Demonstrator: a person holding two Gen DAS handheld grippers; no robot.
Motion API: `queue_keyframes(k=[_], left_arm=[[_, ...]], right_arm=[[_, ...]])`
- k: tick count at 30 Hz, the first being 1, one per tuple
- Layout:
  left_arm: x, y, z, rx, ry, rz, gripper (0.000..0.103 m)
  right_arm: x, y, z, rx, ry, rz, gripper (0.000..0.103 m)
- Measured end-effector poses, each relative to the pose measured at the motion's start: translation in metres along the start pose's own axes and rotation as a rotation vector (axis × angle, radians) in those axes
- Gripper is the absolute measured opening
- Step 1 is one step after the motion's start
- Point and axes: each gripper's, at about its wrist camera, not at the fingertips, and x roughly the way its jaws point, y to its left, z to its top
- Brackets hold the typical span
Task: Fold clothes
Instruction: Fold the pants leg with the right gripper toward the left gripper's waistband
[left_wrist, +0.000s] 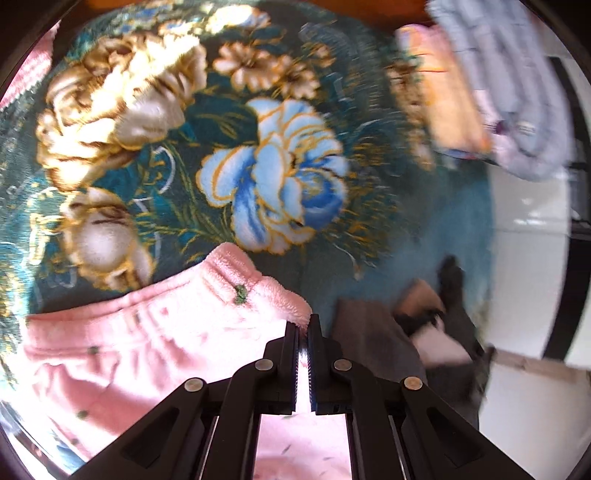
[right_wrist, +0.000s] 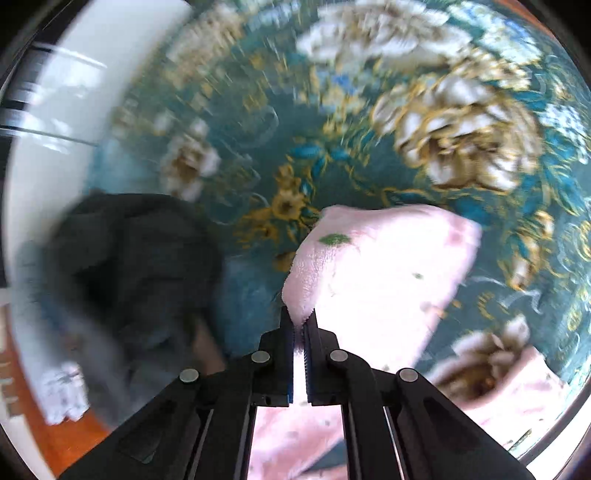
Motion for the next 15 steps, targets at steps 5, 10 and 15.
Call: queue_keyframes(k=[5, 10, 15], left_arm=[[-0.059, 0.047, -0.048, 0.097, -0.02, 0.064, 0.004], [-0.044, 0.145, -0.082, -0.053, 0.025, 0.23, 0.004], [-0.051, 0.172, -0.092, -0.049, 0.021, 0.237, 0.004]], right_arm=[[-0.069, -0.056, -0.072, -0.059, -0.039, -0.042, 0.004], [-0.046, -0.149, -0.133, 0.075, 0.036, -0.21, 0.004], [-0.03, -0.178, -0.166, 0.078, 0.062, -0.274, 0.004]])
